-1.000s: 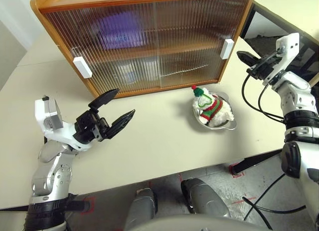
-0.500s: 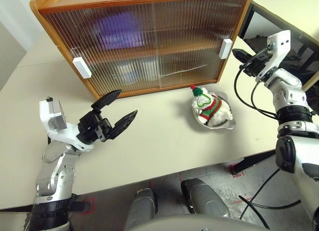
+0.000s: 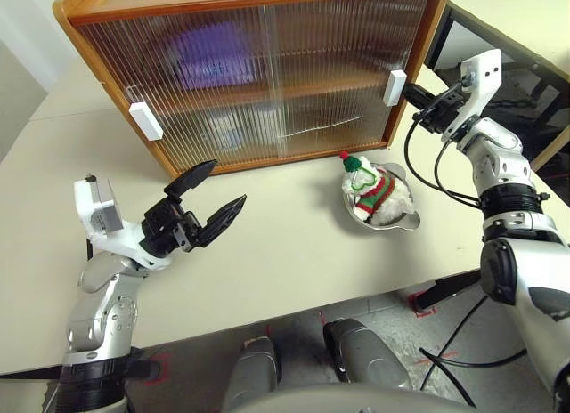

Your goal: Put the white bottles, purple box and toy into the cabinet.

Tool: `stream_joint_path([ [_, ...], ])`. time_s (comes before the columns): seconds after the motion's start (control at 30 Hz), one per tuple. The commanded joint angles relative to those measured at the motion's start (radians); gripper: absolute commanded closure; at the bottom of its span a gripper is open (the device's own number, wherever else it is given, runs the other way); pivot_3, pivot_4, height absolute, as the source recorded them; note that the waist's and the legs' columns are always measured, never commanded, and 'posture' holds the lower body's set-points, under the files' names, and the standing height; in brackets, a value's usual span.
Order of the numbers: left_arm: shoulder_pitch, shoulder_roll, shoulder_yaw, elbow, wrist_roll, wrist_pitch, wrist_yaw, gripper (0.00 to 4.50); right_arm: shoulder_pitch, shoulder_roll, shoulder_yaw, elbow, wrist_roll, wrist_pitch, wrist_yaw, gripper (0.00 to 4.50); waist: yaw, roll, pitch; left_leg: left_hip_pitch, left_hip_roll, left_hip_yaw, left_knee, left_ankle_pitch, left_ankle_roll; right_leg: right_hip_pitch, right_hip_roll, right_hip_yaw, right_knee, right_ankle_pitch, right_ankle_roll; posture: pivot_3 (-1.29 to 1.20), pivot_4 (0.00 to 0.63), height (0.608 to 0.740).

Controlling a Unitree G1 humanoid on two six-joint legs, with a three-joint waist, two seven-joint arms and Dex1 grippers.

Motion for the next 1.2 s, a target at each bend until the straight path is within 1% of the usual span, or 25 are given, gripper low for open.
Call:
stream_joint_path([
  [0.03,0.013,-0.007,-0.013,-0.015,0.013,-0.002,0.005,0.00,-0.019,0.031,0.015,-0.017,0.009,0.016,0.020,4.45,0.000,0.000,0.000,0.000,0.000,0.000,0.000,0.000,0.000,0.000,0.000,0.000,0.000,0.000,0.000,-0.19,0.088,0.740],
  [0.37,0.006,-0.019,-0.018,-0.017,-0.002,-0.002,0.020,0.00,-0.039,0.115,0.011,-0.037,0.041,0.054,0.038,4.45,0.005,0.000,0.000,-0.002,0.000,0.000,0.000,0.000,0.000,-0.002,0.000,0.000,0.000,0.000,-0.001,-0.19,0.093,0.740],
  [0.57,-0.008,-0.021,-0.025,-0.014,0.005,-0.001,0.023,0.00,-0.027,0.170,0.026,-0.075,0.050,0.076,0.049,4.45,0.006,0.000,0.000,-0.002,0.001,0.000,-0.001,0.000,0.000,-0.004,0.000,0.000,0.001,0.001,-0.002,-0.19,0.095,0.740],
  [0.7,-0.008,-0.017,-0.013,-0.005,0.001,0.000,0.023,0.00,-0.040,0.231,0.037,-0.103,0.061,0.092,0.037,4.45,0.005,0.000,0.000,-0.003,0.001,0.000,-0.001,0.000,0.000,-0.005,0.000,0.000,0.001,0.001,-0.003,-0.18,0.105,0.740],
  [1.2,0.020,-0.021,0.001,-0.017,0.001,-0.011,0.027,0.00,-0.076,0.320,0.078,-0.128,0.067,0.138,0.066,4.45,0.023,0.001,0.001,-0.011,0.002,0.000,-0.002,0.000,-0.001,-0.016,0.000,0.000,0.005,0.000,-0.006,-0.16,0.115,0.740],
])
